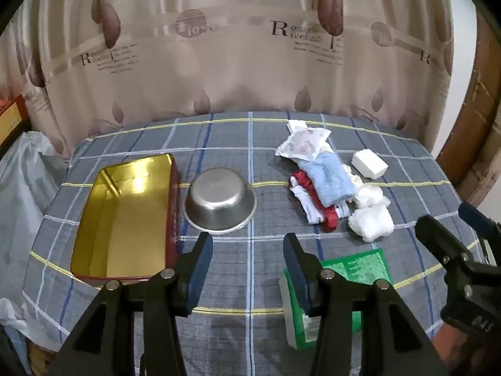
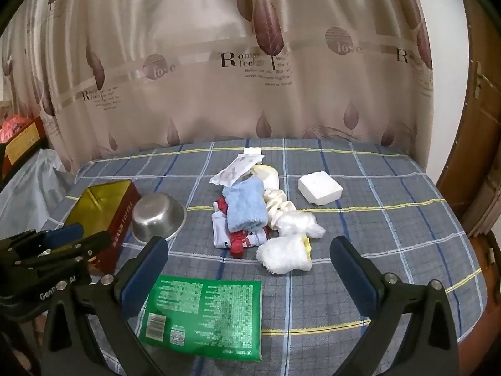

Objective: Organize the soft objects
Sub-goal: 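Move both tools toward the pile of soft items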

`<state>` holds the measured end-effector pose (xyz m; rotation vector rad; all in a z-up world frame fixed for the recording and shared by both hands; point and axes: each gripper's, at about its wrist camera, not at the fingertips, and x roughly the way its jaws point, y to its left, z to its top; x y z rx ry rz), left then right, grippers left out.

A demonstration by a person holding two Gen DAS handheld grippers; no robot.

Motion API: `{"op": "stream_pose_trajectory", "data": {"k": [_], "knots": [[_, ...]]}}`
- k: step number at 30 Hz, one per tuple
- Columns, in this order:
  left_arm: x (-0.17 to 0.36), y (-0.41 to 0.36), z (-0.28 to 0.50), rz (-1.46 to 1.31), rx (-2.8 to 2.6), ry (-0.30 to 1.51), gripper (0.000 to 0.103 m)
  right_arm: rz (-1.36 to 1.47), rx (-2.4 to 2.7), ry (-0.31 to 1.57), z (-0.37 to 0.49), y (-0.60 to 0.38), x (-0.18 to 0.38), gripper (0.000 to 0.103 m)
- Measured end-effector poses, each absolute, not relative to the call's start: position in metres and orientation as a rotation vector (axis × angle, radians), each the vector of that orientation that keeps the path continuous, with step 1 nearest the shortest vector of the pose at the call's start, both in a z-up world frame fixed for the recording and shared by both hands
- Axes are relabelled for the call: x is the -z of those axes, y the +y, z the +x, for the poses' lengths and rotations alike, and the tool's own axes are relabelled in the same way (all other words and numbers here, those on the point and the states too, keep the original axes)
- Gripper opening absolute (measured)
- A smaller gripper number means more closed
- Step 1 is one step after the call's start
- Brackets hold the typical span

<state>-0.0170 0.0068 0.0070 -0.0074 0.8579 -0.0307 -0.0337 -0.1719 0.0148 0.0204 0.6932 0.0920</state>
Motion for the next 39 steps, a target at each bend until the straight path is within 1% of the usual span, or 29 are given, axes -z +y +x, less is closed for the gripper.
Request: {"op": "stream_pose_trajectory", "data": {"k": [11, 27, 32, 39], "knots": [[-0.004, 0.011, -0.015, 0.002, 0.019, 0.868, 0.048, 0.015, -0.107, 0.711, -0.025, -0.162, -0.007, 0.102], [0.015, 0.011, 0.0, 0.032, 0.024, 0.889, 0.048, -0.014, -0.081, 0.731, -0.016, -0.163, 0.005, 0.102], [0.02, 0.013, 0.008, 0.024, 0.026, 0.911, 0.048, -0.023, -0.077, 0.762, -0.009, -0.16, 0.012, 0.102], [0.027, 0.015, 0.007, 0.028, 0.041, 0.93, 0.048, -0.039, -0.056, 0.754, -0.008, -0.159, 0.009, 0.102]]}}
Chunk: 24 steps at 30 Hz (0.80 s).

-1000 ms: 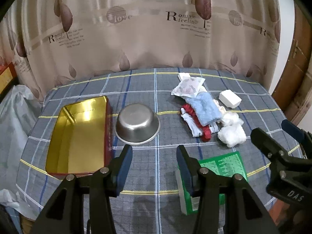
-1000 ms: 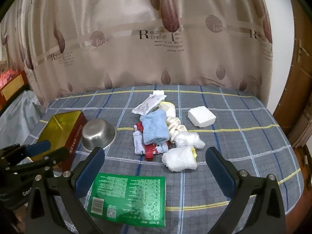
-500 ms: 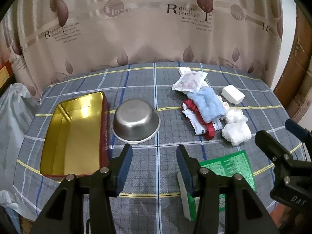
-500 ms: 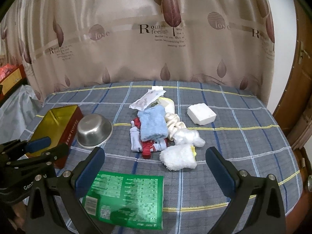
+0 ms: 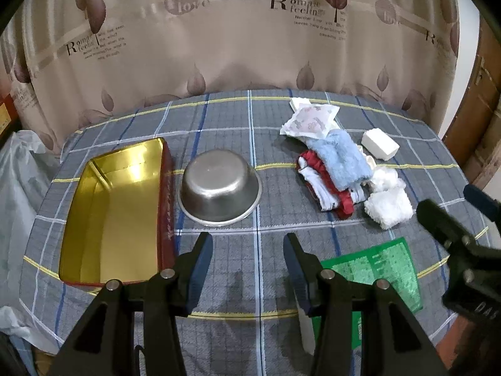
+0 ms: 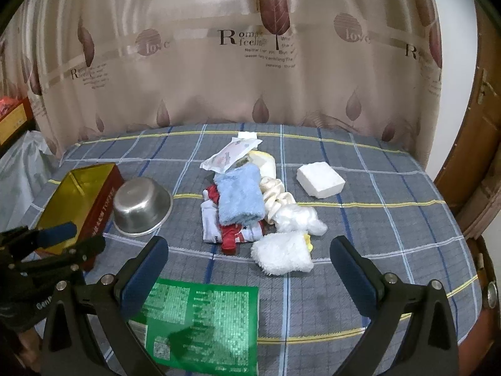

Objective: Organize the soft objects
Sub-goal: 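Move both tools toward the pile of soft items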

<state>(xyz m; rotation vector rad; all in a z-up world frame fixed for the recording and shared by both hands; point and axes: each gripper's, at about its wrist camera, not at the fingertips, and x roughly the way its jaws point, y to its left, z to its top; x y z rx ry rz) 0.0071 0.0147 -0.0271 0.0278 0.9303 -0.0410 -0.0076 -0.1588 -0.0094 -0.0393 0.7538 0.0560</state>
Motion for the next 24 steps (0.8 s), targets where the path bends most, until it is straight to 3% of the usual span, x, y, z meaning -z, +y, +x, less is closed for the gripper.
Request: {"op": "stream_pose_trajectory", "data": {"k": [24], "knots": [[0.0293, 0.0161, 0.0093, 0.029, 0.034, 0.944, 0.048, -0.038, -0.057, 0.768, -0.0062, -0.1615, 0.0134, 0.102]]}}
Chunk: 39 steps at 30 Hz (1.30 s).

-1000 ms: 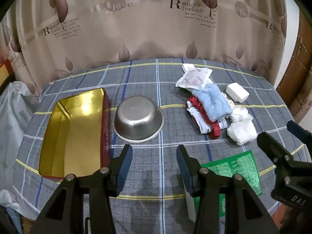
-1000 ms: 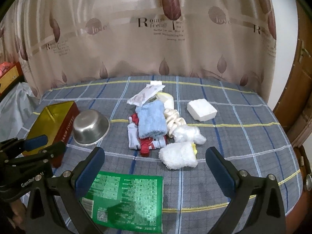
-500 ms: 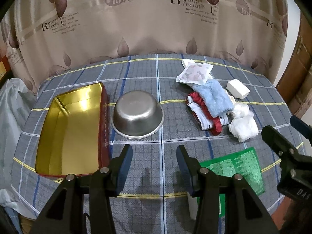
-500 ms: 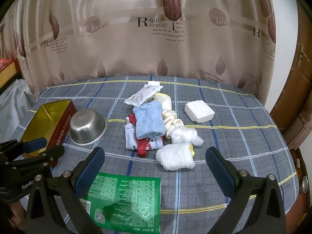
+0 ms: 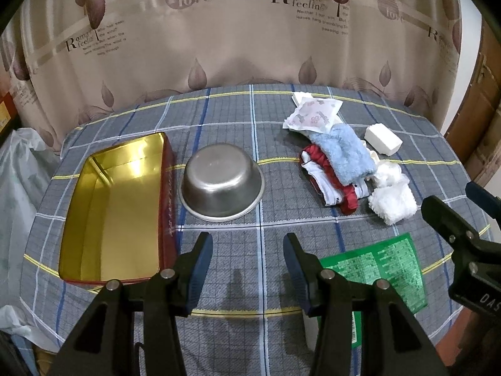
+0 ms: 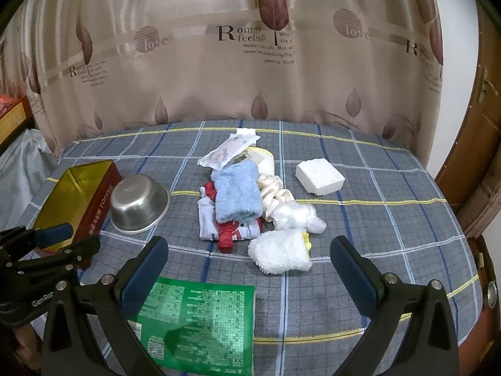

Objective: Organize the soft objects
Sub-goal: 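Move both tools toward the pile of soft items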

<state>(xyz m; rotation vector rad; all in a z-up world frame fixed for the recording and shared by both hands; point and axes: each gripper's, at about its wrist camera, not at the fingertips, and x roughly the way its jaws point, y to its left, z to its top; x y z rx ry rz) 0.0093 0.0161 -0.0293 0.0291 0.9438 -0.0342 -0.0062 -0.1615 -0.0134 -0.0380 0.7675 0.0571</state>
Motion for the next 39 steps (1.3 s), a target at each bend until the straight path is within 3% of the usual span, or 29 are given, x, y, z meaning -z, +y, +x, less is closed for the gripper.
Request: {"op": "stream_pose_trajectory", "data": {"k": [27, 39], "knots": [[0.042, 0.016, 0.023, 0.055, 0.01, 0.978, 0.048, -0.081, -0.081, 0.826, 0.012, -0.18, 0.031, 0.102], [0.048, 0.018, 0.042, 0.092, -0.011, 0.989, 0.048, -0.051, -0.132, 0.952, 0.041, -0.211, 0.068, 0.094]]}}
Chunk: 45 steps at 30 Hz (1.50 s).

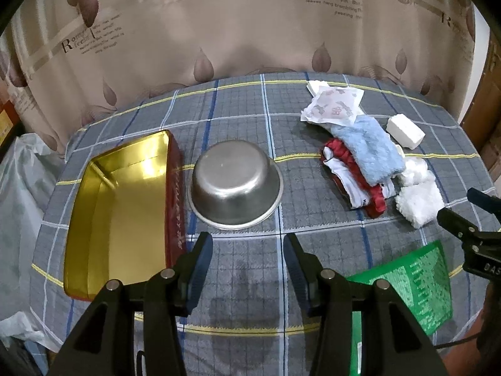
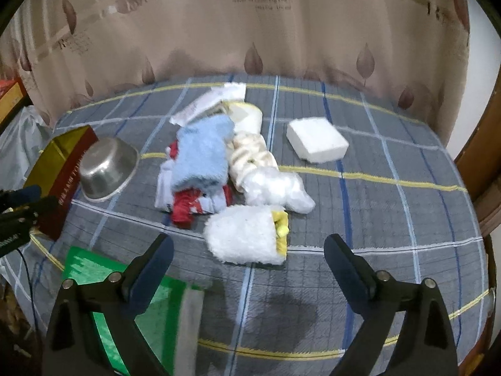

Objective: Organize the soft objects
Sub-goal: 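Move both tools toward the pile of soft items, then grasp the white fluffy yellow-lined item with the right gripper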

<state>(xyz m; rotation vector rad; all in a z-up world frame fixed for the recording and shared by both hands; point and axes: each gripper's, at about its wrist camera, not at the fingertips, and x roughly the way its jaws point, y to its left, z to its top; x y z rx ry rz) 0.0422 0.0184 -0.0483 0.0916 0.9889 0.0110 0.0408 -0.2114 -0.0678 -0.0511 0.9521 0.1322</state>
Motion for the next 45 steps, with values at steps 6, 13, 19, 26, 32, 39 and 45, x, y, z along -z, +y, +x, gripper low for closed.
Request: {"op": "stream_pose_trajectory", "data": {"k": [6, 13, 19, 26, 32, 39, 45], "knots": [[0.054, 0.015, 0.054, 0.115, -0.012, 1.01, 0.048, -0.018, -0.149, 1.005, 0.058, -0.219, 0.082, 0.085], [0.06, 0.006, 0.067, 0.133, 0.008, 1.028, 0.048, 0.028, -0.169, 1.05, 0.077, -0.224, 0.101, 0.084], [0.067, 0.002, 0.078, 0.137, 0.021, 1.05, 0.048, 0.031, -0.19, 1.085, 0.086, -0.22, 0.118, 0.081], [0.073, 0.001, 0.086, 0.142, 0.012, 1.072, 0.048, 0.045, -0.233, 1.08, 0.087, -0.211, 0.127, 0.052], [0.069, -0.001, 0.088, 0.147, 0.008, 1.067, 0.048, 0.082, -0.251, 1.047, 0.075, -0.216, 0.119, 0.038], [0.059, -0.007, 0.098, 0.139, 0.042, 1.083, 0.048, 0.112, -0.215, 1.006, 0.057, -0.227, 0.102, 0.037], [0.044, -0.023, 0.124, 0.122, 0.097, 1.078, 0.055, 0.169, -0.203, 0.995, 0.043, -0.238, 0.099, 0.037]]}}
